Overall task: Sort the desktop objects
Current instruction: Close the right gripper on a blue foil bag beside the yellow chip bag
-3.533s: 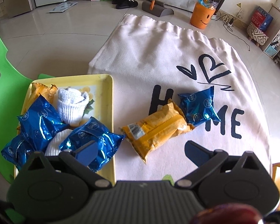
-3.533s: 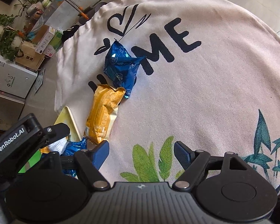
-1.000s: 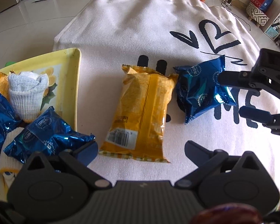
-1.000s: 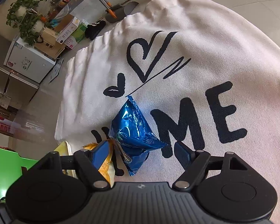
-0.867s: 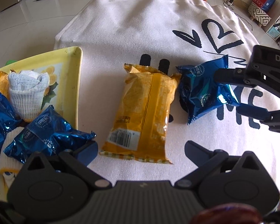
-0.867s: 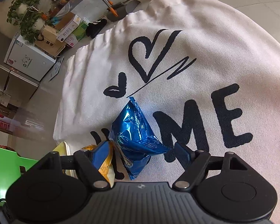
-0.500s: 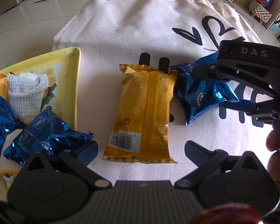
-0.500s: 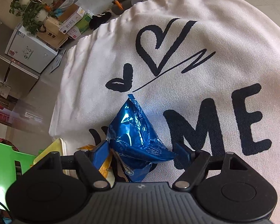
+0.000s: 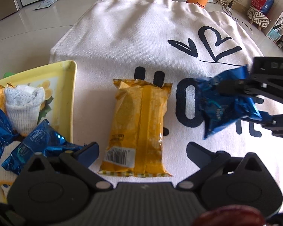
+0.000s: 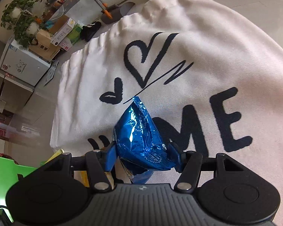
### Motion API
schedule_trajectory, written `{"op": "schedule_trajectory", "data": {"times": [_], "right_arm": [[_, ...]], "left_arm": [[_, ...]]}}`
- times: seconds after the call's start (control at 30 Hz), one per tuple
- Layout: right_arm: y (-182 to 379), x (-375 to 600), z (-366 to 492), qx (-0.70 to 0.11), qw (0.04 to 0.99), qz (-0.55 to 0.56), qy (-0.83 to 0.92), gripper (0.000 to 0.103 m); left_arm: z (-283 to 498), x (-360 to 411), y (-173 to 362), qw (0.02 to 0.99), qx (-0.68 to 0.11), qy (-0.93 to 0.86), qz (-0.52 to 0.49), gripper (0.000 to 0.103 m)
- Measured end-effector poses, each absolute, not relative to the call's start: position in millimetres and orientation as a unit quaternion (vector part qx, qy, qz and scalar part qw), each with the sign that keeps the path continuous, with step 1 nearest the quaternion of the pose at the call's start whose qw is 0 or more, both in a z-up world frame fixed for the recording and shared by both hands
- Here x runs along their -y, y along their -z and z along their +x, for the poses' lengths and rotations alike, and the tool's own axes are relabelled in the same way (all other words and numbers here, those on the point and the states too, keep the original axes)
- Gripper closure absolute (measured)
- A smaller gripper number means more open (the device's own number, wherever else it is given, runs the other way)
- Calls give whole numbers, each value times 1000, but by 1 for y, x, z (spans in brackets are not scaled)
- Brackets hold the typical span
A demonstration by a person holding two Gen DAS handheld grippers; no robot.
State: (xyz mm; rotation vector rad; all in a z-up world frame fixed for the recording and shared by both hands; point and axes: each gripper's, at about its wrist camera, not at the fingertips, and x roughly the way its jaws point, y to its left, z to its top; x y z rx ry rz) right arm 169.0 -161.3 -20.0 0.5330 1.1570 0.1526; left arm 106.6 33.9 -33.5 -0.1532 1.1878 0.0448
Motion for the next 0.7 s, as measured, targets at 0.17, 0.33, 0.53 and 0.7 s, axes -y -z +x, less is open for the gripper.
{"op": "schedule_trajectory", "data": {"times": [0.17, 0.33, 0.53, 0.7], "right_arm": [[23, 183, 168, -553, 790, 262, -29, 44], [35, 187, 169, -571, 766, 294, -17, 41], [40, 186, 170, -580, 759, 296, -8, 32], [42, 186, 169, -581, 758, 297, -2, 29]], "left_arm": [[110, -34, 40, 822, -564, -25, -76, 1], [111, -29, 48, 814, -578, -33, -57, 1], [114, -19, 58, 801, -597, -37, -24, 1], [114, -17, 59, 801, -598, -40, -20, 1]]}}
